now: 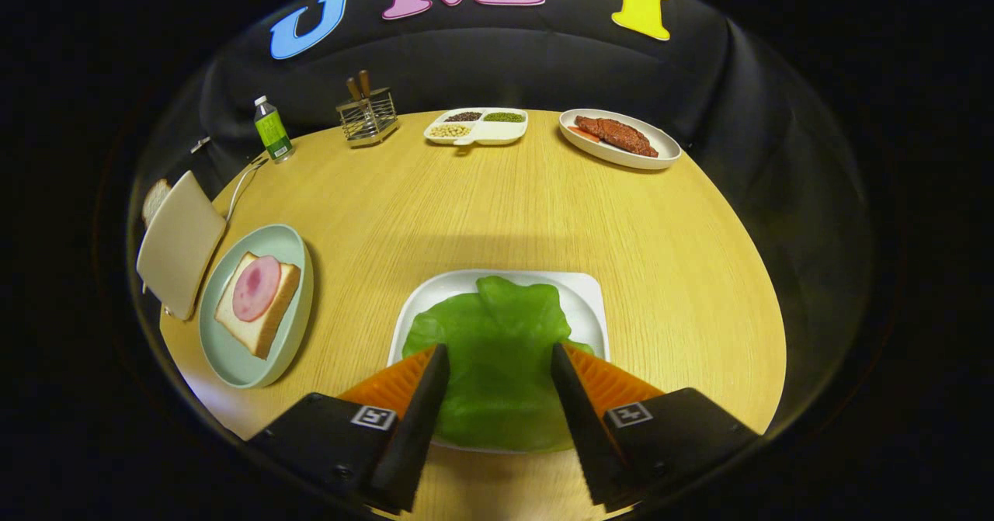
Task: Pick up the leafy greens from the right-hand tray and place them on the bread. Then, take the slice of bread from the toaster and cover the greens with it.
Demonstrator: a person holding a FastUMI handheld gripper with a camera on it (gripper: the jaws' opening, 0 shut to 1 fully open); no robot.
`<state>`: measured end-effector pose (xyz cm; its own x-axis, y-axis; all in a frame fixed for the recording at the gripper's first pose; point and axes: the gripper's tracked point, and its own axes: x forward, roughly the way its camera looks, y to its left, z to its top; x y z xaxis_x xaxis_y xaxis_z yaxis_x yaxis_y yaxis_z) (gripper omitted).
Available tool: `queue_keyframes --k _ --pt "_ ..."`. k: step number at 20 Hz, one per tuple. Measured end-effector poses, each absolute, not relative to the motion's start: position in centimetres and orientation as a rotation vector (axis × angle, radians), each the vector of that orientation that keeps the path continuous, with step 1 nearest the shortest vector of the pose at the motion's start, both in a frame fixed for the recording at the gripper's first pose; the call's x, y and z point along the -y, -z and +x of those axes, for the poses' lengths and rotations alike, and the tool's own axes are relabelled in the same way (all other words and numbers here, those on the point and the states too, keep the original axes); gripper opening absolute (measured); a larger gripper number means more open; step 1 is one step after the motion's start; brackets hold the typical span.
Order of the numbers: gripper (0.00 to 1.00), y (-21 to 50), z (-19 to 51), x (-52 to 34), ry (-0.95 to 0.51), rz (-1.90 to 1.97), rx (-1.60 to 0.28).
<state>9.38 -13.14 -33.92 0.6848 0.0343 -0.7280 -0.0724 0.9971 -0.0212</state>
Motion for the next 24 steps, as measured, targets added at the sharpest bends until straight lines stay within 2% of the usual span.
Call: queue_keyframes --k 1,3,4,8,9,11,13,17,24 --pt "0.75 33.9 9.4 13.1 -0.06 -0.055 -0.825" --pt "0.74 34.0 9.5 13.1 -0.053 -0.052 -0.839" --pt "0.43 33.8 9.5 13.2 -0.048 -0.046 -0.843" --pt "0.18 33.9 9.4 13.1 -0.07 -0.058 -0.841" --pt "0.18 33.9 9.6 13.1 -0.072 -0.059 -0.838" --pt "0.09 33.9 9.5 13.1 -0.074 -0.052 -0.847" --pt "0.06 33.7 9.7 13.1 -0.075 -0.061 -0.861" --pt "0.05 33.2 10.0 12.6 -0.076 -0.129 -0.873" --pt "0.05 25.4 10.4 10.8 -0.041 -0.078 -0.756"
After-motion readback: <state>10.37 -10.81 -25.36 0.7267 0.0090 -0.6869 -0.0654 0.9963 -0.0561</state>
